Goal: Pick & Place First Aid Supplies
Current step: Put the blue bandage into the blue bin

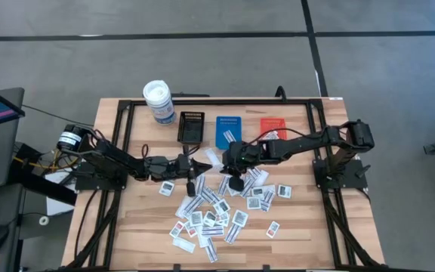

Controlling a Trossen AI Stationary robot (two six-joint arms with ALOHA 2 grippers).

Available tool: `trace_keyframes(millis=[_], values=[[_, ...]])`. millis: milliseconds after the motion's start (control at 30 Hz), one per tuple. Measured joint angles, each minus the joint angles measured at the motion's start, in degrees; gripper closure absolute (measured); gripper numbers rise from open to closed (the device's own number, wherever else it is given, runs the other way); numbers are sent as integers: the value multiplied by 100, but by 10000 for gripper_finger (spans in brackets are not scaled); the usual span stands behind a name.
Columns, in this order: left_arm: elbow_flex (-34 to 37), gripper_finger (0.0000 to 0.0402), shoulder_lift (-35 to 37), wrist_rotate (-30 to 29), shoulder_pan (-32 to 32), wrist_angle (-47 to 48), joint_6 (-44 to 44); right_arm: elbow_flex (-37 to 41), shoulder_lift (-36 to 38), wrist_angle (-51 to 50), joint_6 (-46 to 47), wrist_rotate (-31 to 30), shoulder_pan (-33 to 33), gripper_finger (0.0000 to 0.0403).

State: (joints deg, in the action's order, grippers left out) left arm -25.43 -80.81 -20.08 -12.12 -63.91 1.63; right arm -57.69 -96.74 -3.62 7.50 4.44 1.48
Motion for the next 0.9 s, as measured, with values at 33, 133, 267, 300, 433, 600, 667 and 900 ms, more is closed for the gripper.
trace_keyframes(millis=[33, 133, 267, 300, 433, 600, 667, 900], values=[[0, 397, 20, 2, 0, 7, 4, -1, 4, -5, 7, 1, 7, 401], [4, 397, 74, 9, -2, 23, 8, -9, 8, 9, 7, 1, 11, 400], [4, 397, 74, 7, 0, 24, 6, -10, 9, -57, 12, 16, 11, 402], [4, 397, 74, 9, 0, 26, 6, -12, 11, -89, 47, 19, 25, 402], [4, 397, 74, 17, 0, 42, -18, -18, 16, -150, 250, 12, 81, 402], [4, 393, 74, 16, 0, 41, -33, -11, 14, -125, 268, 11, 109, 402], [-3, 387, 98, -9, 0, -79, -36, 23, -3, -394, 364, 12, 109, 403], [-4, 350, 95, -20, -2, 0, -41, 18, -13, -821, 608, -17, 6, 403]])
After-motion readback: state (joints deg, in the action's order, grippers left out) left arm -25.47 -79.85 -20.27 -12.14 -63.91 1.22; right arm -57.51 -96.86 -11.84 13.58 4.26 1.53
